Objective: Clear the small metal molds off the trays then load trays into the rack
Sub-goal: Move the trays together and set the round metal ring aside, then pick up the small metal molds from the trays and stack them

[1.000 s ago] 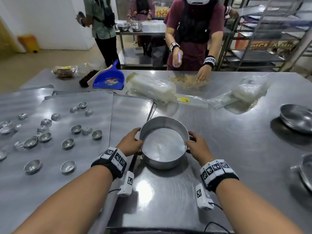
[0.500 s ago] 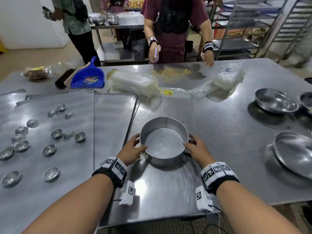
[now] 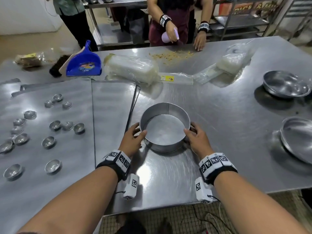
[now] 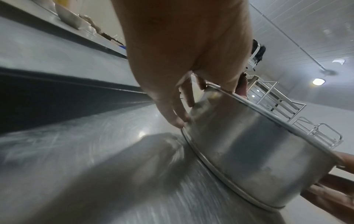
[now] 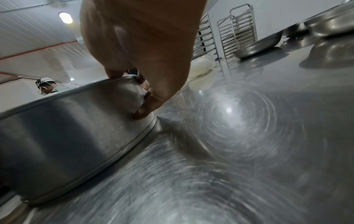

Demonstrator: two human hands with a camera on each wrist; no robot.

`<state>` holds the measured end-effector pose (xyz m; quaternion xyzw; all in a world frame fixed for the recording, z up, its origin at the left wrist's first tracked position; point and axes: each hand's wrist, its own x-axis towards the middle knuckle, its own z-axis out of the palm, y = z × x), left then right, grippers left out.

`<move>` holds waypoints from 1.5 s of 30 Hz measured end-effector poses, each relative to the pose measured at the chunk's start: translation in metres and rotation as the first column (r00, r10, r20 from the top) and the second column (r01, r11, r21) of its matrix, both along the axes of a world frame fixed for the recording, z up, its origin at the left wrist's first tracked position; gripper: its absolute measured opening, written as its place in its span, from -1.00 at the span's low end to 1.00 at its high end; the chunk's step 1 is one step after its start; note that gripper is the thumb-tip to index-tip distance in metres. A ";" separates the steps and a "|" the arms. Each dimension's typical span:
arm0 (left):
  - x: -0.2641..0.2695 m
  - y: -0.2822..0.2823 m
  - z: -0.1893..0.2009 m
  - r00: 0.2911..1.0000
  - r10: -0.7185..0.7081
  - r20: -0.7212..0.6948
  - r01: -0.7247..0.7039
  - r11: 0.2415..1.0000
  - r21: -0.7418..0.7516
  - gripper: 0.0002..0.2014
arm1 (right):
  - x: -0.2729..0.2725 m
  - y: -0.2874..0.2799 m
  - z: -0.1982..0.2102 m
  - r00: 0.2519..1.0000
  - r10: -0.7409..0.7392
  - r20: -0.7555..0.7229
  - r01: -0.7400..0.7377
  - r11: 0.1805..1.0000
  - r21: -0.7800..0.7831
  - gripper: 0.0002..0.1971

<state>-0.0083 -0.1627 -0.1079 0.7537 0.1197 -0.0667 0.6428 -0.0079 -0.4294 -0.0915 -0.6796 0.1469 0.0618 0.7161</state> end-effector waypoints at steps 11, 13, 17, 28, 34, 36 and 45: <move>-0.002 0.010 0.018 0.999 0.010 0.034 -0.018 0.967 0.256 -0.52 | 0.006 0.002 0.020 0.997 -0.049 0.057 0.072 0.835 -0.546 -0.54; -0.011 0.019 0.027 0.999 0.019 0.047 -0.032 0.959 0.282 -0.58 | 0.007 0.017 0.030 0.987 -0.035 0.155 0.127 0.760 -0.637 -0.62; -0.033 0.059 0.045 0.997 0.031 0.065 -0.054 0.917 0.394 -0.67 | 0.011 0.069 0.047 0.951 0.134 0.280 0.113 0.691 -0.714 -0.77; -0.116 0.211 0.058 0.976 0.214 0.028 -0.188 0.782 0.594 -0.67 | -0.017 0.258 0.045 0.816 0.539 0.211 -0.248 0.655 -0.714 -0.81; -0.157 0.293 0.057 0.910 0.410 0.068 -0.362 0.702 0.614 -0.74 | -0.048 0.345 0.039 0.740 0.664 0.103 -0.411 0.569 -0.712 -0.75; -0.166 0.318 0.057 0.888 0.453 0.079 -0.388 0.645 0.658 -0.71 | -0.056 0.367 0.036 0.702 0.710 0.058 -0.477 0.529 -0.702 -0.69; -0.173 0.379 0.047 0.903 0.421 -0.084 -0.245 0.666 0.704 -0.39 | -0.081 0.422 0.027 0.615 0.784 -0.081 -0.602 0.401 -0.691 -0.35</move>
